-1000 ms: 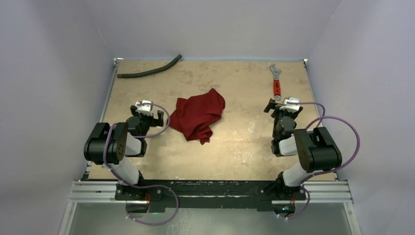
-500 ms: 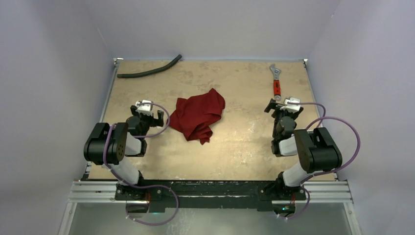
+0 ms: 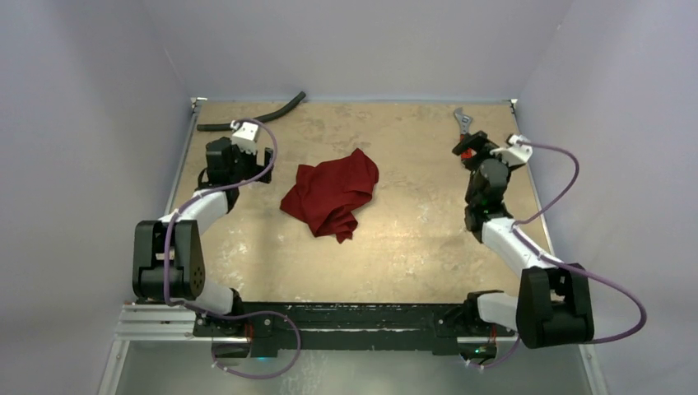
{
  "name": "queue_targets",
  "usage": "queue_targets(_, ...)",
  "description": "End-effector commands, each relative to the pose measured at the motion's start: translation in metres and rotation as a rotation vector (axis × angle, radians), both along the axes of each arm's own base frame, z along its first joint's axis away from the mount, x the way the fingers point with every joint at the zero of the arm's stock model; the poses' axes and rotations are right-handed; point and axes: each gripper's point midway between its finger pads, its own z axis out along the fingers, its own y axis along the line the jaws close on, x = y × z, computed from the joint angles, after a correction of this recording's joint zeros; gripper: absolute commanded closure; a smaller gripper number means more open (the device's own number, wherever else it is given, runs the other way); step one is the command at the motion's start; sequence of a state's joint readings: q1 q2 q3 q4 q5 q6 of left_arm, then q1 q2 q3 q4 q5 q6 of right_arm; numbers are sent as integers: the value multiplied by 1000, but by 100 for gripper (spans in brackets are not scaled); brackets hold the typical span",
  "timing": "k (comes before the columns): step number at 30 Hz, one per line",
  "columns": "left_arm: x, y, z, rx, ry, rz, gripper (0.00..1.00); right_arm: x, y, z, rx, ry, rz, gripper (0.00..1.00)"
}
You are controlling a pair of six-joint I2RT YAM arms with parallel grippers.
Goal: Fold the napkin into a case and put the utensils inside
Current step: Pick up the crumpled napkin from the center of the board.
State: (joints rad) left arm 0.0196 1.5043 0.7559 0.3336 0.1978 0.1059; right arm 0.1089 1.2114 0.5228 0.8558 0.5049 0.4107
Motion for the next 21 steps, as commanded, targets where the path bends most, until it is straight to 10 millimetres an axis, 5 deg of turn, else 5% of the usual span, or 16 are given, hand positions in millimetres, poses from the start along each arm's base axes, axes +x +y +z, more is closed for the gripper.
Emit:
queue_targets(1, -37, -21, 6, -31, 168, -146, 1, 18, 34, 1, 153, 150, 152, 2)
queue_targets(5, -45, -40, 24, -44, 161, -210, 1, 25, 115, 3, -16, 296, 339, 2)
queue_targets(12, -55, -84, -10, 32, 277, -268, 2, 2, 247, -64, -228, 568, 676, 2)
queue_targets(17, -53, -83, -36, 35, 336, -255, 5, -6, 290, -103, -290, 683, 857, 2)
queue_targets(21, -55, -80, -42, 55, 355, -254, 5, -3, 315, -114, -374, 695, 888, 2)
